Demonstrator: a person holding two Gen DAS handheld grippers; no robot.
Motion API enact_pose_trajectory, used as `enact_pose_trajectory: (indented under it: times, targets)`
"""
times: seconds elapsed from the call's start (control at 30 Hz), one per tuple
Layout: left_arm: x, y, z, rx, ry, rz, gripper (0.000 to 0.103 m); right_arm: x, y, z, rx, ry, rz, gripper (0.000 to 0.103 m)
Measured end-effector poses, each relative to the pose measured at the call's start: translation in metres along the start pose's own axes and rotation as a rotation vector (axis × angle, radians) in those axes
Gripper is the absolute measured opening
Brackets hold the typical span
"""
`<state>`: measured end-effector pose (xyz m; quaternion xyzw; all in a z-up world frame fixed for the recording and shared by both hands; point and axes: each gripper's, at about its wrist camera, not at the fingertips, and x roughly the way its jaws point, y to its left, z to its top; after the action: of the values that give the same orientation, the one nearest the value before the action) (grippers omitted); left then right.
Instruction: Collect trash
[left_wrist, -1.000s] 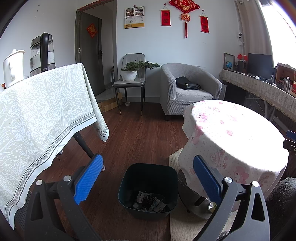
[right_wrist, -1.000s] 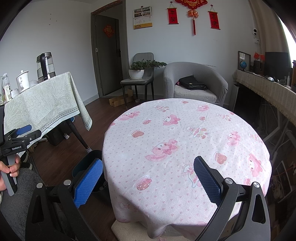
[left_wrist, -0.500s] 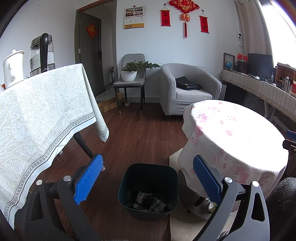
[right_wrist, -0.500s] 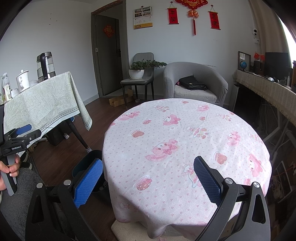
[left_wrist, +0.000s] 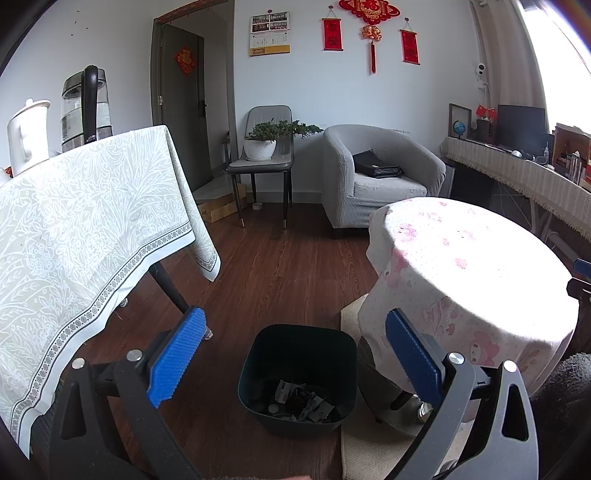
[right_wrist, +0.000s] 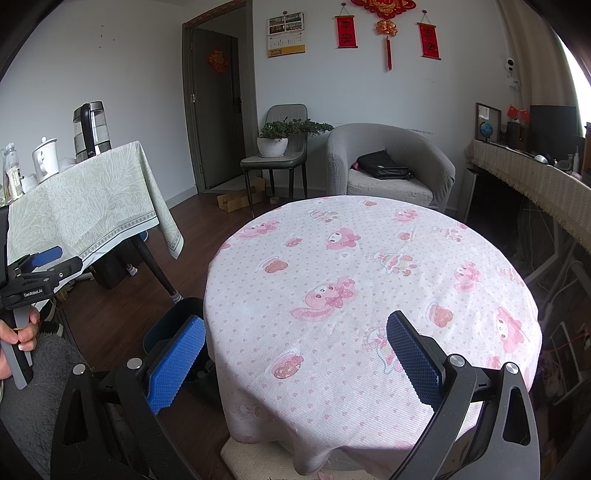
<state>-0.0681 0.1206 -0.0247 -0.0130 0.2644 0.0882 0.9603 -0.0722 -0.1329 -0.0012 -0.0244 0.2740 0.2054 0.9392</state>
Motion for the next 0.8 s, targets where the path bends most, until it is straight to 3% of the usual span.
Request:
enact_pose_trajectory:
  times: [0.8]
  targets:
    - [0.0016,-0.0035,-0.0008,-0.006,0.009,0.007,0.1,0.0015,-0.0021,-0.0016,0.002,0.001,0.002,0.1]
